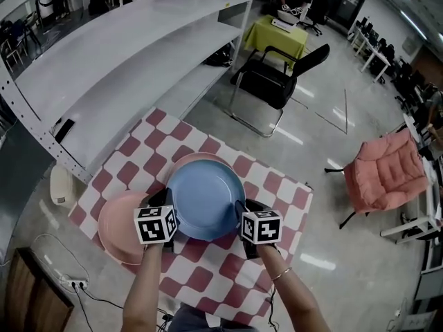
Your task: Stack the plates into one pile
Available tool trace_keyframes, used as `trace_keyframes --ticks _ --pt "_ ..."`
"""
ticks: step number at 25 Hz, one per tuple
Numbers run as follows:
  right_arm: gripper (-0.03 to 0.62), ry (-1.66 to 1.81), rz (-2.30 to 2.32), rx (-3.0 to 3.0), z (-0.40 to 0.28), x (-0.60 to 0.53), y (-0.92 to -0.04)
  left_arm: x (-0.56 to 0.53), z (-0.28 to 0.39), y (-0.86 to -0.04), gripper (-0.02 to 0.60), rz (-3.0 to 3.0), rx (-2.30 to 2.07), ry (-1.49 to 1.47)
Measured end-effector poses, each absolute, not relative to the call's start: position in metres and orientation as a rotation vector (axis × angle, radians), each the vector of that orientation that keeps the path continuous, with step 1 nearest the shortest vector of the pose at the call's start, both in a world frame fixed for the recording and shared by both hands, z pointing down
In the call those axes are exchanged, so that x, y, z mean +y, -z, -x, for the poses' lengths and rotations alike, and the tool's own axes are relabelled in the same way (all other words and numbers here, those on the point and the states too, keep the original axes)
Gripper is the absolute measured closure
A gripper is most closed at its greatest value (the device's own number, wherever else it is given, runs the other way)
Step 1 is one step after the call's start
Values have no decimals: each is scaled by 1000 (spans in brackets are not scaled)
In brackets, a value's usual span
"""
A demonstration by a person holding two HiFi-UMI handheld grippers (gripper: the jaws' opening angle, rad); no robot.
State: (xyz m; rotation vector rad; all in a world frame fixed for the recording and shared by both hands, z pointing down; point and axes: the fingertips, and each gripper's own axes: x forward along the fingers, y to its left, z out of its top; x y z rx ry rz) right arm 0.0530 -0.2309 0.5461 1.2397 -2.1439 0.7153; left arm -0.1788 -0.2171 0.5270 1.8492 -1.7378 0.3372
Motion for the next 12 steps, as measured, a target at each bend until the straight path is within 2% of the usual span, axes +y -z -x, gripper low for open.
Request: trace_keyframes --ticks 12 --pt "500 -713 -1338 -2110 -46 -264 -554 -254 188 -543 554 -1870 -1688 -379"
